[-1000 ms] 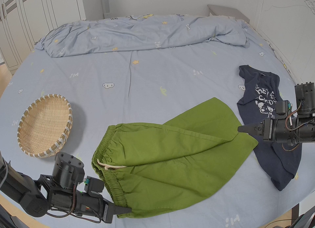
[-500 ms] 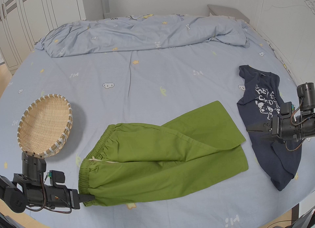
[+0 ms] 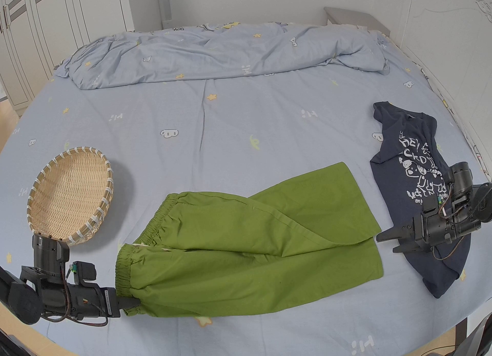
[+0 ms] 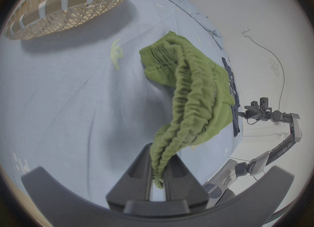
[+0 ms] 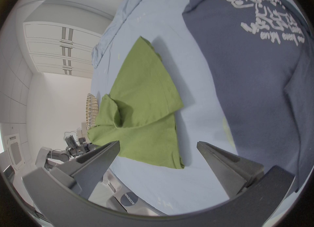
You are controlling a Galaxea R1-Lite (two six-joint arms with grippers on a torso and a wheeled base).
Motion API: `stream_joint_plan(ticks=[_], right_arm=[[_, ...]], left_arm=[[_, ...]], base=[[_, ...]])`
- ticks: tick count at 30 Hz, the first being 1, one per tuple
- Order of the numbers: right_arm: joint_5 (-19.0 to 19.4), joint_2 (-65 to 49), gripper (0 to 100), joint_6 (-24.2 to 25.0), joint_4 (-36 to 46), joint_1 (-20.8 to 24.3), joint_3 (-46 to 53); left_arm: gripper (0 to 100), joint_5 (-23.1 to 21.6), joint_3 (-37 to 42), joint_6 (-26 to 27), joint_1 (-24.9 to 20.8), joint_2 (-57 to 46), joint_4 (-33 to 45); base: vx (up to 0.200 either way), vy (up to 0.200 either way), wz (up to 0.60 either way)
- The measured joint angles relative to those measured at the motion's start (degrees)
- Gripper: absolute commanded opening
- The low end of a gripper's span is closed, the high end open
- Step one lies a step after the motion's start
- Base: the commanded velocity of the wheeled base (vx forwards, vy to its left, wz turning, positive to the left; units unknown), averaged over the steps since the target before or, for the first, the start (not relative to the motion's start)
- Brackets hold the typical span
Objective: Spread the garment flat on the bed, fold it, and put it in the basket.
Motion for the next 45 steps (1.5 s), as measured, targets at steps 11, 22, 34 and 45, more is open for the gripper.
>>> stream_joint_plan(ticks=[11, 22, 34, 45], right_arm=[[0.9, 6.9, 100, -0.8, -10.8, 2.0, 3.9], [1.3, 8.4, 100, -0.4, -13.7, 3.2, 5.0], [3.4, 8.7, 100, 0.8, -13.9, 6.6, 5.0], [8.0, 9.7, 100, 0.6, -13.8, 6.3, 6.0]], left_arm=[[0, 0.0, -3.1, -0.1, 0.7, 4.6, 0.0], [0, 0.1, -3.1, 0.0, 0.7, 4.8, 0.0], [0, 0.2, -2.9, 0.0, 0.7, 3.3, 0.0], [0, 0.2, -2.9, 0.0, 0.8, 3.2, 0.0]], base=[[0.000, 0.000, 0.00], [0.000, 0.000, 0.00], [0.000, 0.000, 0.00], [0.000, 0.000, 0.00]])
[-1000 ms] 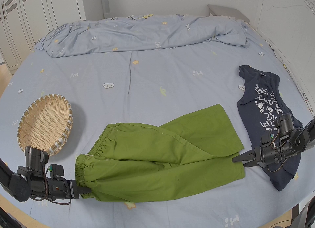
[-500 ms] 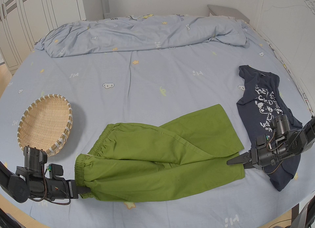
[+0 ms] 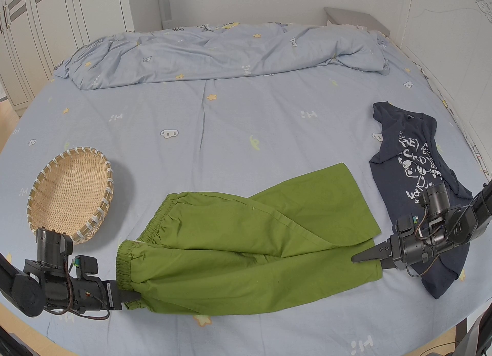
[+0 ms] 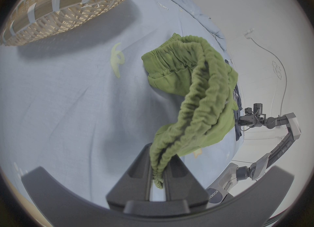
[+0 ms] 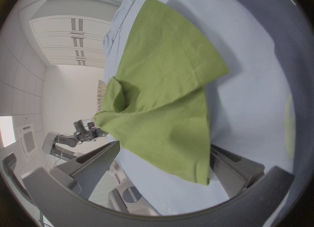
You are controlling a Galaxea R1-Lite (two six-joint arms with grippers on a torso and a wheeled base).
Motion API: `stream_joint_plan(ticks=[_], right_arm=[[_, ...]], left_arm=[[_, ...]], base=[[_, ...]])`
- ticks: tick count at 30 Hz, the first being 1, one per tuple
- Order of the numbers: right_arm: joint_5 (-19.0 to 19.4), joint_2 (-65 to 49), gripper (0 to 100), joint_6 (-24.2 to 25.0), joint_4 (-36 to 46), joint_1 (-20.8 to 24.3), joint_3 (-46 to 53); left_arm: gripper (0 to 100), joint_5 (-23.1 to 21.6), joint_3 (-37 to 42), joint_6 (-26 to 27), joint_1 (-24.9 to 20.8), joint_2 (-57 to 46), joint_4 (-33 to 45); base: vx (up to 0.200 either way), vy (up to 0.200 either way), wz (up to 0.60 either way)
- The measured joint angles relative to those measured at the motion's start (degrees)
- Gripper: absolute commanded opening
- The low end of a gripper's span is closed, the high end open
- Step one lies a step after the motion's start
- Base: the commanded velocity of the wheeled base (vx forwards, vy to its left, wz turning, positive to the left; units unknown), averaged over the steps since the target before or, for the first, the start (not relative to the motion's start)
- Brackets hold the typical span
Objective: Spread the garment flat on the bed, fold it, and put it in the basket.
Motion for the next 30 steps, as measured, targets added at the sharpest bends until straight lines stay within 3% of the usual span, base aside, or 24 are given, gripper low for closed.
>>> stream_joint_plan(ticks=[3, 13, 14, 24, 30], right_arm=[[2.5, 0.1, 100, -0.3, 0.1, -0.5, 0.5], [5.3, 0.4, 100, -1.7, 0.1, -3.2, 2.1], [5.4, 0.5, 0, -1.7, 0.1, -3.3, 2.2], [5.5, 2.3, 0, -3.7, 0.0, -4.1, 2.2], [5.6, 3.4, 0, -6.9, 0.1, -7.1, 2.2]], left_arm=[[0, 0.0, 0.0, 0.0, 0.0, -0.2, 0.0], [0, 0.0, 0.2, 0.0, -0.1, -1.3, 0.0], [0, 0.0, 0.2, 0.0, -0.1, -1.4, 0.0], [0, 0.0, 0.3, 0.0, 0.0, -1.6, 0.0], [0, -0.1, 0.3, 0.0, 0.4, -1.5, 0.0]], base=[[0.000, 0.000, 0.00], [0.000, 0.000, 0.00], [0.000, 0.000, 0.00], [0.000, 0.000, 0.00], [0.000, 0.000, 0.00]])
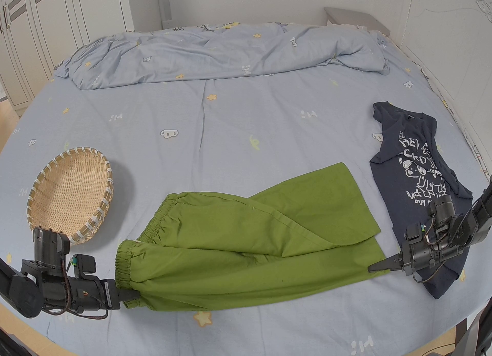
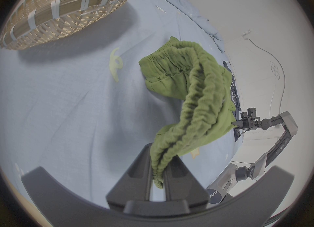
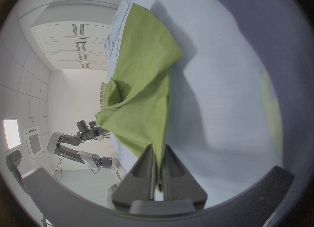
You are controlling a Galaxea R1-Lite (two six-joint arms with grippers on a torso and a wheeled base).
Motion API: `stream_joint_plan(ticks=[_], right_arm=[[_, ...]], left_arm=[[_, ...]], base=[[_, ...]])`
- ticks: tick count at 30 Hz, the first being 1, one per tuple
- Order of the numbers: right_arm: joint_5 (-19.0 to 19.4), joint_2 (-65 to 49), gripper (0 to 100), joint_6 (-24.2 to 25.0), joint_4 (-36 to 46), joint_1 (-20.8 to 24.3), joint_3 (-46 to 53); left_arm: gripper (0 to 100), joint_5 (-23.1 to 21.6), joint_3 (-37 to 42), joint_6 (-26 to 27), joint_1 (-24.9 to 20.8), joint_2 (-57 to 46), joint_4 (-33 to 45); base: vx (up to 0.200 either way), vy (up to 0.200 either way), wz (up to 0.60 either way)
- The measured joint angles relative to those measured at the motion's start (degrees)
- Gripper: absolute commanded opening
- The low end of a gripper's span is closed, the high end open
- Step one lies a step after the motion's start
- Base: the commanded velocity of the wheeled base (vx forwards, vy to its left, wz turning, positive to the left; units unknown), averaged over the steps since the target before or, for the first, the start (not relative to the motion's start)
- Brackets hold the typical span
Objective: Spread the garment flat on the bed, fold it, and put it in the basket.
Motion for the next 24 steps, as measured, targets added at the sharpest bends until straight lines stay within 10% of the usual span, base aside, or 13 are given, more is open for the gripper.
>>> stream_joint_plan(ticks=[14, 24], right_arm=[[-2.4, -6.6, 0, 0.6, 9.4, -0.1, -0.2], [-15.5, -13.7, 0, 0.5, 11.5, 2.2, 5.3]], left_arm=[[0, 0.0, -0.1, -0.3, 1.0, -3.0, 7.9], [0, -0.1, 0.1, 0.7, -0.3, -10.9, 16.7]], base=[[0.000, 0.000, 0.00], [0.000, 0.000, 0.00]])
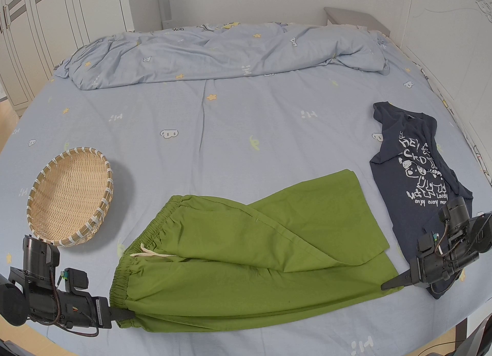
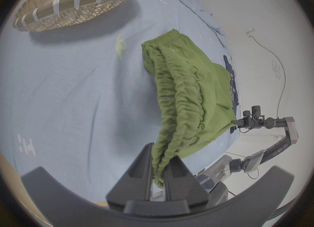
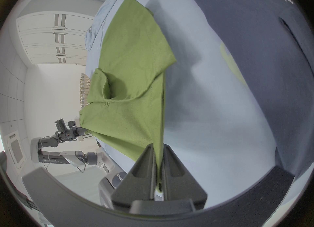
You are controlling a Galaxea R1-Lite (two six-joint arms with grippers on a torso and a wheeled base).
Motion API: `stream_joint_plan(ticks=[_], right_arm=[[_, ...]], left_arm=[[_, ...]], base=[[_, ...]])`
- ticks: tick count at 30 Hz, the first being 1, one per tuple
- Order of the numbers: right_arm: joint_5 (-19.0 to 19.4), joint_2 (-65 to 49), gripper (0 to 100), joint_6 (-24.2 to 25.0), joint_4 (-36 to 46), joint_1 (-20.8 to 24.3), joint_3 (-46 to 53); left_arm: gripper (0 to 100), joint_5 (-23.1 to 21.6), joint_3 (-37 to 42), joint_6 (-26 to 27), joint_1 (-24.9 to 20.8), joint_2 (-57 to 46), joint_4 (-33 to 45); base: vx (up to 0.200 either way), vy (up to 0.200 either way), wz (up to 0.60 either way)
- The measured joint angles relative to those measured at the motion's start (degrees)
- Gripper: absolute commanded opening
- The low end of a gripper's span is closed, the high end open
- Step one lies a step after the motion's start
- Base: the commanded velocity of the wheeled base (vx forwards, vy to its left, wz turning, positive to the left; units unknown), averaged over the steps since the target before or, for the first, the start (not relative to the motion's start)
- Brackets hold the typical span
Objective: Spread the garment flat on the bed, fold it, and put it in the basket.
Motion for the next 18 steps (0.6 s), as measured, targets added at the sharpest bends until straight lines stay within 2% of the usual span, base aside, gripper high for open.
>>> stream_joint_plan(ticks=[7, 13, 18], right_arm=[[-1.5, -1.8, 0, 0.1, -8.7, 2.0, 8.0], [-1.6, -1.0, 0, 0.0, -10.0, 2.8, 11.1], [-1.5, -0.1, 0, -0.1, -10.3, 2.7, 11.8]], left_arm=[[0, 0.3, 1.1, 5.8, -0.1, -0.3, 2.3], [0, 0.2, 1.7, 8.6, 1.5, 2.8, 2.5], [0, 0.1, 1.7, 8.8, 1.8, 4.7, 2.5]], base=[[0.000, 0.000, 0.00], [0.000, 0.000, 0.00], [0.000, 0.000, 0.00]])
